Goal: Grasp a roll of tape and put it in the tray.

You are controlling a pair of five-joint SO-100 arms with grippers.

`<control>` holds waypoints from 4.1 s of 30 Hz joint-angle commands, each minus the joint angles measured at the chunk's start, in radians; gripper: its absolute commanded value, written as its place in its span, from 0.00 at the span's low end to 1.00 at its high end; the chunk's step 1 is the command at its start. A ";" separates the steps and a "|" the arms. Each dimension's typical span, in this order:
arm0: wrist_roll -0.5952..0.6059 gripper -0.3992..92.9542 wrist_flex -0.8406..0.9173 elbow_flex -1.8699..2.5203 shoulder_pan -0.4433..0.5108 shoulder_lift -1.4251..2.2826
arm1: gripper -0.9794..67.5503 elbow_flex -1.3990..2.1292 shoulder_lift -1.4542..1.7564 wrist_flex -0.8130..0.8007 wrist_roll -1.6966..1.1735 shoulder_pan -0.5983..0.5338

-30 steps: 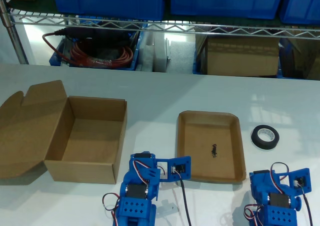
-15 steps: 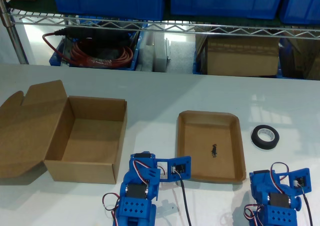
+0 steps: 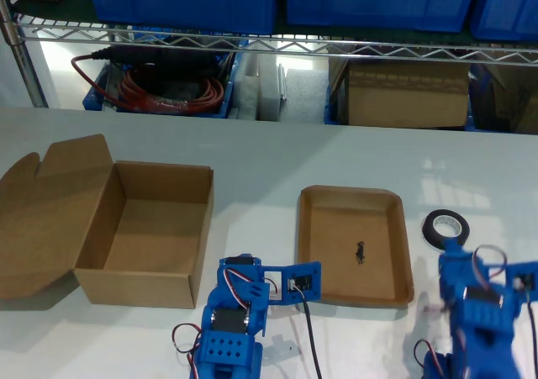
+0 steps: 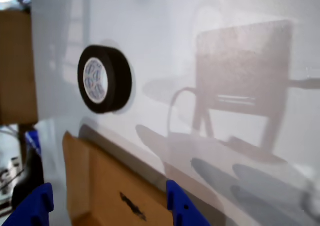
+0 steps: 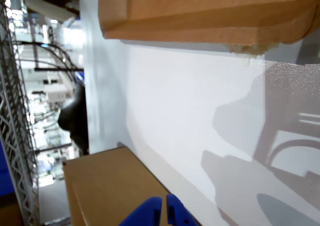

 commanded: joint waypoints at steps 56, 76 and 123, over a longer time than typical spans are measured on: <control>0.002 0.01 -0.012 0.032 -0.009 0.011 | 0.01 -0.994 -0.881 0.488 0.110 -0.483; 0.002 0.01 -0.012 0.032 -0.009 0.011 | 0.41 -0.982 -0.983 0.509 0.072 -0.502; 0.002 0.01 -0.012 0.032 -0.009 0.011 | 0.01 0.416 0.707 0.193 -0.046 -0.041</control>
